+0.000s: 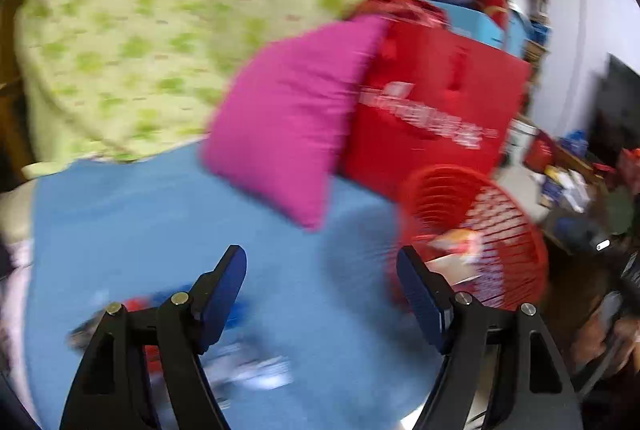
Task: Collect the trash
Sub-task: 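Carry both items to the red wastebasket and open both tools to drop them, then grasp the light blue cloth with the right tool while the left tool grasps the red ribbon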
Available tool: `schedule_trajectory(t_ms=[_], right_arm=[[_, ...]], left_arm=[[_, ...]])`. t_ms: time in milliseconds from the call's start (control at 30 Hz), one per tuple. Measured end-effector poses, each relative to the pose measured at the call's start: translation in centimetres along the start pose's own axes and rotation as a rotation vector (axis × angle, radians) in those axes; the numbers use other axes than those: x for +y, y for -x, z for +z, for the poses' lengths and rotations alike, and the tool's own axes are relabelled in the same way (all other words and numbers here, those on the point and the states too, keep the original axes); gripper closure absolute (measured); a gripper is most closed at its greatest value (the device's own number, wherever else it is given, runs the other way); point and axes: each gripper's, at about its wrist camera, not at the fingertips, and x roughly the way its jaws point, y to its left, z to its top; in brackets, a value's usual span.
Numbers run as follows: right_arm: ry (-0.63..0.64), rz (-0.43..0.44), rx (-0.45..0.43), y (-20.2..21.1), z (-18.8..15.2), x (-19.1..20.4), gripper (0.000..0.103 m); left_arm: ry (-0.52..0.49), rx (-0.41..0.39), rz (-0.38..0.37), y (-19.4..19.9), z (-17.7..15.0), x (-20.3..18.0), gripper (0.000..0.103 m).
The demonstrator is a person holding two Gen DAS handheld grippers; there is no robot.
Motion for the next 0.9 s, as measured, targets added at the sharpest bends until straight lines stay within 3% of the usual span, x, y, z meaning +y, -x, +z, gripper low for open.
schedule_trajectory(t_ms=[233,333,467,533,767,900], right_arm=[[0.127,0.151,0.064,-2.3,-1.8,7.7,0.015],[0.173,0.196,0.146,-5.4,-3.6,11.3,0.015],[0.229,0.207,0.294,-10.2,-7.0,14.6,0.016],[0.259,0.206,0.371,-12.5,-8.9,15.9,0.022],[0.324,0.186,0.506,-18.0,-12.9,17.0,0.037],[0.368,0.159,0.552,-20.4,-14.4,16.8,0.038]], left_arm=[[0.114,-0.021,0.388,8.6,-6.7,13.9,0.020],[0.152,-0.003,0.456,10.6,-9.4,16.8,0.020],[0.188,0.026,0.451,11.6,-13.0,18.3,0.020],[0.207,0.058,0.434,10.9,-14.6,18.4,0.020],[0.265,0.140,0.316,7.0,-17.1,18.3,0.020],[0.240,0.167,0.254,4.9,-17.5,17.5,0.020]])
